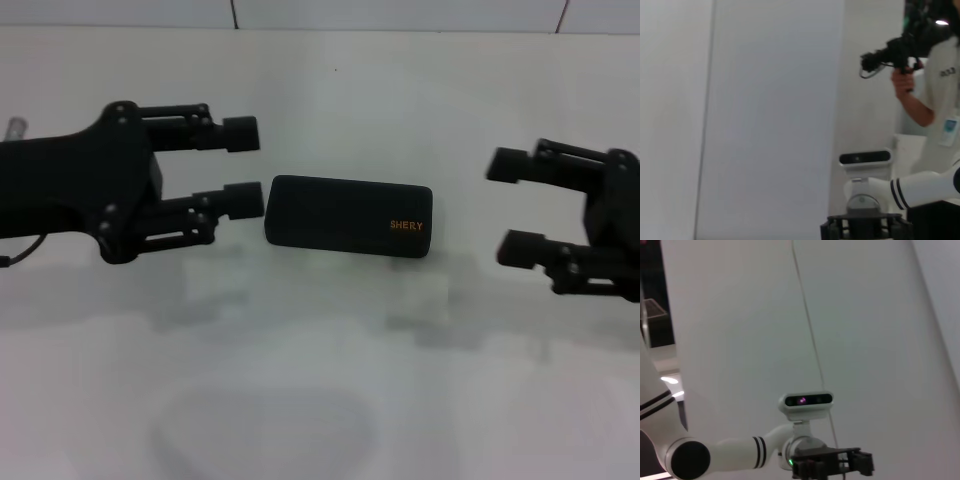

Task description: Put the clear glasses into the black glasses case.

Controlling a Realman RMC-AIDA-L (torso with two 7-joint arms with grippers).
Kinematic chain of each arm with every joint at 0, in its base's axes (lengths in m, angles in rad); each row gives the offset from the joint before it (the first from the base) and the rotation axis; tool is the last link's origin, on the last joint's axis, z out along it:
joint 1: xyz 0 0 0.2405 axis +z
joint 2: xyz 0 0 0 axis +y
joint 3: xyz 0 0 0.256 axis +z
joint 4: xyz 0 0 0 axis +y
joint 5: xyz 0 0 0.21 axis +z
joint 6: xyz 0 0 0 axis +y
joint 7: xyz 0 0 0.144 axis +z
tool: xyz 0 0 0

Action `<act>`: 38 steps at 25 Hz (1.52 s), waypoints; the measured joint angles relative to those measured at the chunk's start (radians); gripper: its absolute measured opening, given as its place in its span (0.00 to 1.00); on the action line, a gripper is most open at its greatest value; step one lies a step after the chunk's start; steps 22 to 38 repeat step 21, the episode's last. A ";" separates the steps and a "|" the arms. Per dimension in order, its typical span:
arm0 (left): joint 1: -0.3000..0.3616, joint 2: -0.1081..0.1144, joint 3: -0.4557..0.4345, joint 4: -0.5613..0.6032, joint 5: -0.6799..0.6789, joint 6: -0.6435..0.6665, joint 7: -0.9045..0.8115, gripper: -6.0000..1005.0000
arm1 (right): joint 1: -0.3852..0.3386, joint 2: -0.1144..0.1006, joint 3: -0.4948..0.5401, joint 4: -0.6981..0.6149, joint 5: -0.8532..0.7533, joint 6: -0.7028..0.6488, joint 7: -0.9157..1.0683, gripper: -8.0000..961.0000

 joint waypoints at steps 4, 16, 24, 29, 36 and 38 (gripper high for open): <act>0.010 0.002 -0.002 -0.012 -0.001 0.007 0.033 0.58 | 0.039 0.005 -0.016 0.020 -0.006 0.007 -0.009 0.76; 0.006 0.021 -0.001 -0.101 0.017 0.041 0.073 0.64 | 0.071 0.010 -0.096 0.022 0.003 0.078 -0.012 0.78; 0.006 0.022 -0.003 -0.115 0.036 0.039 0.084 0.66 | 0.078 0.011 -0.103 0.023 0.004 0.085 -0.012 0.78; 0.006 0.022 -0.003 -0.115 0.036 0.039 0.084 0.66 | 0.078 0.011 -0.103 0.023 0.004 0.085 -0.012 0.78; 0.006 0.022 -0.003 -0.115 0.036 0.039 0.084 0.66 | 0.078 0.011 -0.103 0.023 0.004 0.085 -0.012 0.78; 0.006 0.022 -0.003 -0.115 0.036 0.039 0.084 0.66 | 0.078 0.011 -0.103 0.023 0.004 0.085 -0.012 0.78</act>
